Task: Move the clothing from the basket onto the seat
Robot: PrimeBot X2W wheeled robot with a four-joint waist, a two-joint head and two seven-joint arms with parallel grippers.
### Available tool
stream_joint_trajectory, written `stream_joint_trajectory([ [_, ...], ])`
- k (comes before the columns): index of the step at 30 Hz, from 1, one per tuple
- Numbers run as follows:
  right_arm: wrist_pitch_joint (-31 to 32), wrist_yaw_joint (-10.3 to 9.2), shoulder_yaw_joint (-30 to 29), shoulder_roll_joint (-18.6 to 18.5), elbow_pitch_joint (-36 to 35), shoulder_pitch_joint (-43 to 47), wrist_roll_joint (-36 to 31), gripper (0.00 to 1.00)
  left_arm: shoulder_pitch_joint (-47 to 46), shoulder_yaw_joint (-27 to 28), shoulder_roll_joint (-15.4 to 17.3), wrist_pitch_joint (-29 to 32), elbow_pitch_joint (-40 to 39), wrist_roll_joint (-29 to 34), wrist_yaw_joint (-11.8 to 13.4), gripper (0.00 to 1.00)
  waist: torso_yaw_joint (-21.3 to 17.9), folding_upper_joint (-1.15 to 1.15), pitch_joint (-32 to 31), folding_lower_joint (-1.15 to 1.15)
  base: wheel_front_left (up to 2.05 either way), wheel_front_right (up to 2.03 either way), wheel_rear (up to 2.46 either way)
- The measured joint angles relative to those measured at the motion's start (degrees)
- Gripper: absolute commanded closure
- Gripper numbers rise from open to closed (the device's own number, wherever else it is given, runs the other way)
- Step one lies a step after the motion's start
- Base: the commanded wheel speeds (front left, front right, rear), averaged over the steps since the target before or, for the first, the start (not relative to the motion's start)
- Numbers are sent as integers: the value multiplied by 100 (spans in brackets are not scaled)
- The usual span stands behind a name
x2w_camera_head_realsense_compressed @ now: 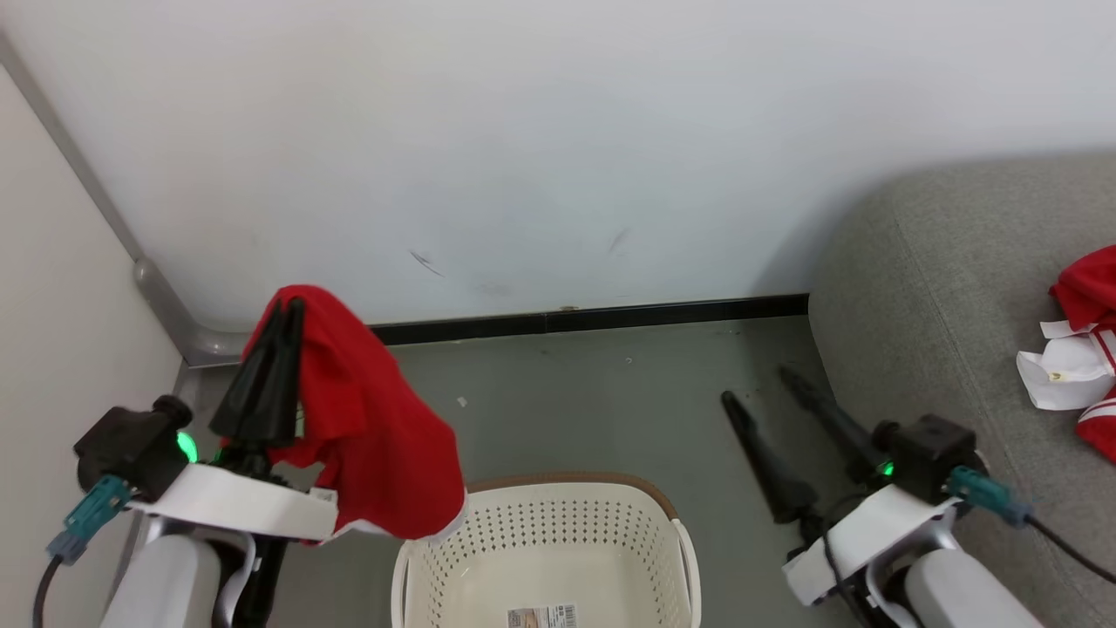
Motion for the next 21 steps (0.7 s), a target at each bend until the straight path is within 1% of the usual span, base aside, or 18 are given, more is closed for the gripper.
stream_joint_trajectory([
  [5,0,0,621,12,-59,-87,133,0,-310,-354,-38,79,-151,54,-11,100,25,0,16,0,0,0,0],
  [8,0,0,996,60,-77,-253,163,0,-504,-587,-77,144,-234,86,-25,100,21,0,20,0,0,0,0],
  [9,0,0,1212,78,-93,-383,186,0,-606,-738,-116,199,-264,89,-25,100,15,0,26,0,0,0,0],
  [12,0,0,1516,101,-114,-552,247,0,-730,-939,-175,240,-299,89,-26,100,-1,0,39,0,0,0,0],
  [15,0,0,1724,119,-112,-677,303,0,-851,-1152,-203,312,-323,89,-26,100,-23,0,61,0,0,0,0],
  [21,0,0,1826,137,-58,-899,352,0,-1049,-1573,-265,393,-392,89,-26,100,-42,0,90,0,0,0,0],
])
